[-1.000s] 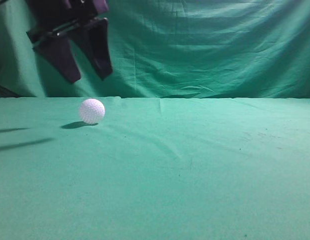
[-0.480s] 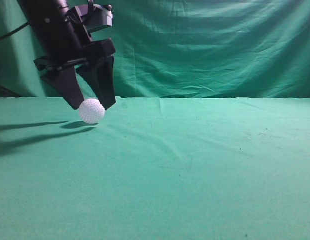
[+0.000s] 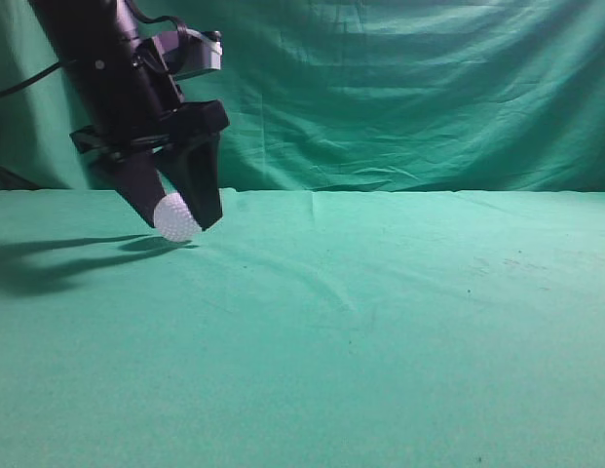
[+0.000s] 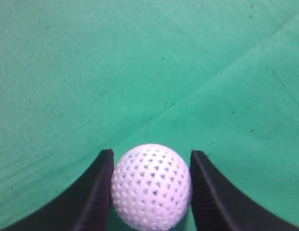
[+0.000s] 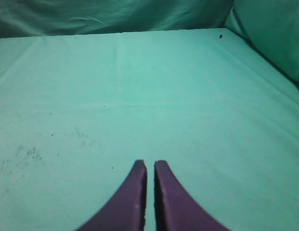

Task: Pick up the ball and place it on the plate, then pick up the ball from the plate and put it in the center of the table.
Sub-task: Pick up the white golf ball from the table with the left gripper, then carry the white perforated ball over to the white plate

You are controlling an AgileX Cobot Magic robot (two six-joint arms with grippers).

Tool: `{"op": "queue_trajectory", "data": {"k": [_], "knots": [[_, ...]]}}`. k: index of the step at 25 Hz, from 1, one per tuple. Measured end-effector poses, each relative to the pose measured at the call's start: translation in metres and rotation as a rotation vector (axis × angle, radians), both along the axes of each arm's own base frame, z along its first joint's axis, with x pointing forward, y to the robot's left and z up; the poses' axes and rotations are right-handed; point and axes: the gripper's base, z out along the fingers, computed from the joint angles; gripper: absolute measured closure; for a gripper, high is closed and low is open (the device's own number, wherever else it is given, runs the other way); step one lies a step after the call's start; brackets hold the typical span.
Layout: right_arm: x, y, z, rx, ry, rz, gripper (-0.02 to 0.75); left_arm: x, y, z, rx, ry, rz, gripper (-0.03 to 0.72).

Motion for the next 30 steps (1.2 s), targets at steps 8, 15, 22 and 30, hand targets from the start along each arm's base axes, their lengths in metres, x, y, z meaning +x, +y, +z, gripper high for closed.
{"op": "queue_trajectory", "data": {"k": [8,15,22,30], "knots": [[0.000,0.000,0.000,0.000,0.000,0.000,0.689,-0.013,0.004,0.044,-0.032,-0.029,0.001,0.376],[0.000,0.000,0.000,0.000,0.000,0.000,0.689,-0.044,0.041,0.110,-0.033,-0.008,0.051,0.376],[0.000,0.000,0.000,0.000,0.000,0.000,0.689,-0.050,0.121,0.131,-0.014,0.065,0.312,0.376],[0.000,0.000,0.000,0.000,0.000,0.000,0.689,-0.056,0.186,0.127,0.151,0.121,0.553,0.376]]}}
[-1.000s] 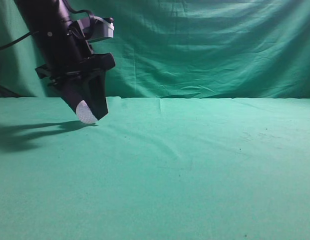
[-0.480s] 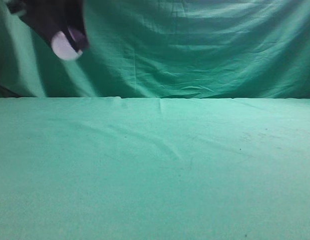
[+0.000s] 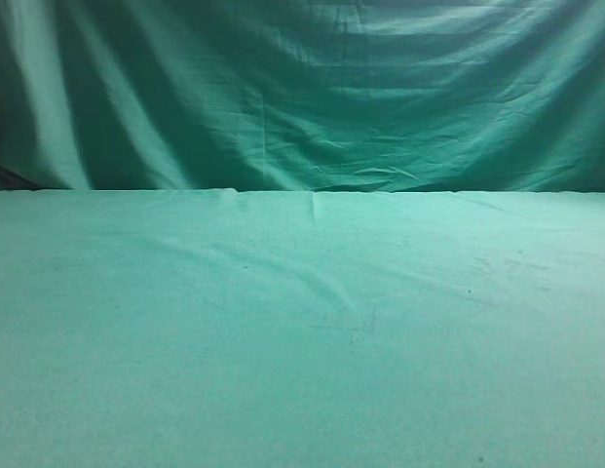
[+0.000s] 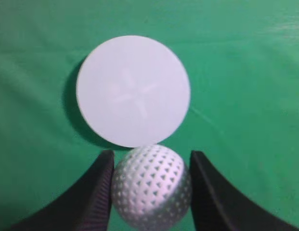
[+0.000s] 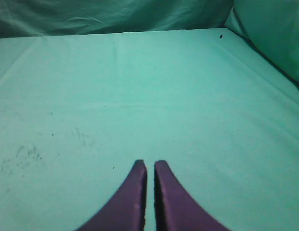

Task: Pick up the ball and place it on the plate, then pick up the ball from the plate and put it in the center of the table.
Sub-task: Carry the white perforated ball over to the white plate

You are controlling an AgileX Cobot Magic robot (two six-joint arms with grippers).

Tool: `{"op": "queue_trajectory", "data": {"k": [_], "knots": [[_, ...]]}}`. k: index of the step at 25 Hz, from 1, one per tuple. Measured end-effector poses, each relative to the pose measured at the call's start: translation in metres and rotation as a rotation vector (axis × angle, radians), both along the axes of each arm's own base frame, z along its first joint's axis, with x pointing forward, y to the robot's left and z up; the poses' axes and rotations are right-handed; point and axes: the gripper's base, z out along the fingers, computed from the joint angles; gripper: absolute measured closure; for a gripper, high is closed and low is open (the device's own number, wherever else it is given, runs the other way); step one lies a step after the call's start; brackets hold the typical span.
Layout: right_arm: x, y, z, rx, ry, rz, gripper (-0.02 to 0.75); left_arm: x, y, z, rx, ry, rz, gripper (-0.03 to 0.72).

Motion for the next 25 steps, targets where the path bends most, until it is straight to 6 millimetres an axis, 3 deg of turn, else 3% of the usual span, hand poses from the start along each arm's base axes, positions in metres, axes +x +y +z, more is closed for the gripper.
{"op": "queue_trajectory", "data": {"k": [3,10,16,25], "knots": [[0.000,0.000,0.000,0.000,0.000,0.000,0.689,0.000,0.012,-0.003,0.047,-0.013,0.034,0.376],[0.000,0.000,0.000,0.000,0.000,0.000,0.689,0.014,0.038,-0.030,0.049,0.018,0.103,0.376],[0.000,0.000,0.000,0.000,0.000,0.000,0.689,0.031,0.039,-0.060,0.012,0.042,0.117,0.376],[0.000,0.000,0.000,0.000,0.000,0.000,0.689,0.036,0.040,-0.080,0.016,0.007,0.117,0.376]]}}
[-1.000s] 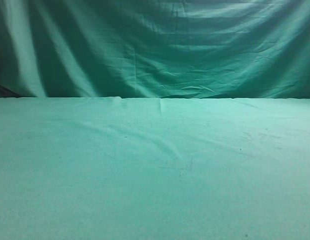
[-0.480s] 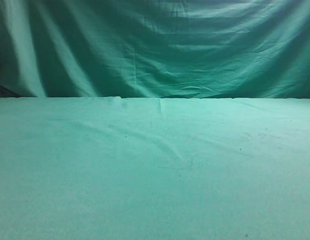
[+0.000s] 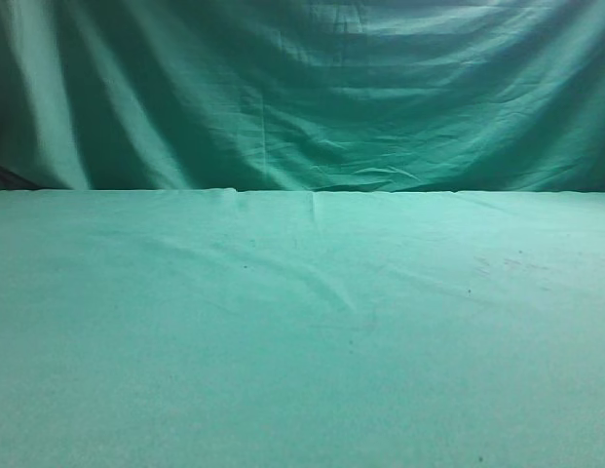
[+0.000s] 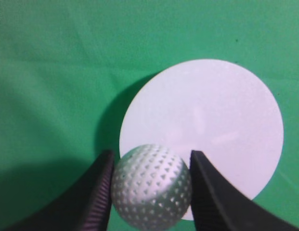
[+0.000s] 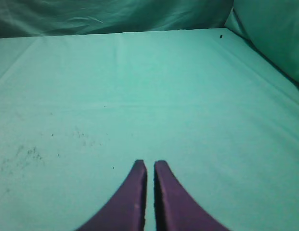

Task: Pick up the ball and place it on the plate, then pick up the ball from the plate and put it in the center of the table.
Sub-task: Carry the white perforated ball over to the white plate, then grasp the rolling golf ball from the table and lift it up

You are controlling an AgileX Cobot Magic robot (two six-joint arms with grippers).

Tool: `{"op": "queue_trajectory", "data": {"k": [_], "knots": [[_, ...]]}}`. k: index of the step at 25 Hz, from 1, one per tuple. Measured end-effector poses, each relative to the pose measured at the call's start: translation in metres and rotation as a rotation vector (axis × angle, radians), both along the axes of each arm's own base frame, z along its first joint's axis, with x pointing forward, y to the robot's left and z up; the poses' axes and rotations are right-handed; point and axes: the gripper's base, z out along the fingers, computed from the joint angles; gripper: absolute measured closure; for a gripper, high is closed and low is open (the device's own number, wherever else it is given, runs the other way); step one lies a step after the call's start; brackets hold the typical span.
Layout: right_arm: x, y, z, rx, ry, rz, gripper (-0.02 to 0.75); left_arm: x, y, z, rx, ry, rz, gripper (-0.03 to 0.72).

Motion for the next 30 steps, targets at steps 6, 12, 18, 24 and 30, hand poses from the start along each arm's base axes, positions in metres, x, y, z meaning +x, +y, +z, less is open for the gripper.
{"op": "queue_trajectory", "data": {"k": [6,12,18,24,30], "knots": [[0.000,0.000,0.000,-0.002,0.000,0.001,0.689,0.000,0.000,-0.001,0.001,0.002,-0.001,0.376],[0.000,0.000,0.000,-0.002,0.000,0.001,0.689,0.000,0.000,-0.001,0.001,-0.002,-0.008,0.376],[0.000,0.000,0.000,-0.002,0.000,0.001,0.689,0.002,-0.008,0.000,-0.087,-0.013,-0.004,0.079],[0.000,0.000,0.000,-0.002,0.000,0.001,0.689,0.014,-0.026,0.027,-0.163,-0.035,-0.063,0.121],[0.000,0.000,0.000,-0.002,0.000,0.001,0.689,0.024,-0.054,0.072,-0.233,-0.101,-0.176,0.228]]}}
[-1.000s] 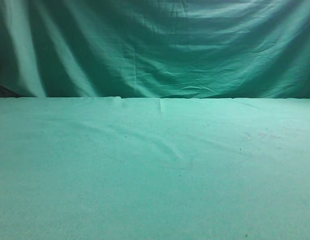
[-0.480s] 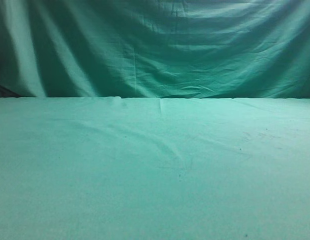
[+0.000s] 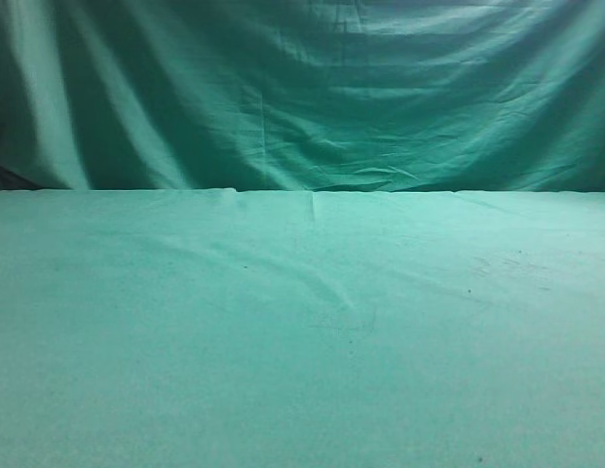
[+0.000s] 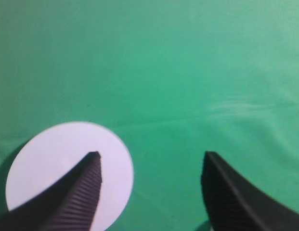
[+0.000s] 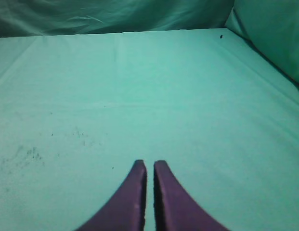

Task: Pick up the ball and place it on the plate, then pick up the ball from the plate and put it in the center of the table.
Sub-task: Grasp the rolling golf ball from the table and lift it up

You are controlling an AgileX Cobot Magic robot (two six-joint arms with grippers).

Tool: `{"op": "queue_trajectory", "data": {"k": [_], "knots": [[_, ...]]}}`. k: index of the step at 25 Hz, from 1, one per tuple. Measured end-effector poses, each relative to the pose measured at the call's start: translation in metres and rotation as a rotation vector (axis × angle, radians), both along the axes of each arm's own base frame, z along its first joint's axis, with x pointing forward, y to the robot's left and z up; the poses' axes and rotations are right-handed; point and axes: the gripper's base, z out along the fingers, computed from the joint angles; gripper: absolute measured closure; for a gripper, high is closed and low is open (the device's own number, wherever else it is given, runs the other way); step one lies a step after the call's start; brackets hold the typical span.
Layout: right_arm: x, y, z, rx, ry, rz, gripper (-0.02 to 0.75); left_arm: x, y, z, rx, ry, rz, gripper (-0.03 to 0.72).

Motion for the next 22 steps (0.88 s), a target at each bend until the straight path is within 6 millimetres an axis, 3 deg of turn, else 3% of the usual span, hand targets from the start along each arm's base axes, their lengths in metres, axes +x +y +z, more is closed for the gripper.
{"op": "queue_trajectory", "data": {"k": [4,6,9,16,19,22], "knots": [[0.000,0.000,0.000,0.000,0.001,0.000,0.689,-0.006,-0.020,0.030,-0.006,-0.083,-0.078,0.431],[0.000,0.000,0.000,0.000,0.001,0.000,0.689,-0.013,-0.028,0.044,0.004,-0.127,-0.125,0.572],[0.001,0.001,0.003,0.029,-0.031,0.002,0.689,-0.027,-0.037,0.066,0.014,-0.200,-0.177,0.688],[0.004,0.003,0.030,0.171,-0.330,0.004,0.689,-0.064,-0.054,0.109,0.009,-0.346,-0.263,0.688],[0.003,0.002,0.037,0.168,-0.364,0.006,0.689,-0.081,-0.056,0.111,-0.016,-0.409,-0.290,0.688],[0.001,0.003,0.063,0.102,-0.339,0.022,0.689,-0.100,-0.059,0.103,-0.032,-0.448,-0.298,0.688]]}}
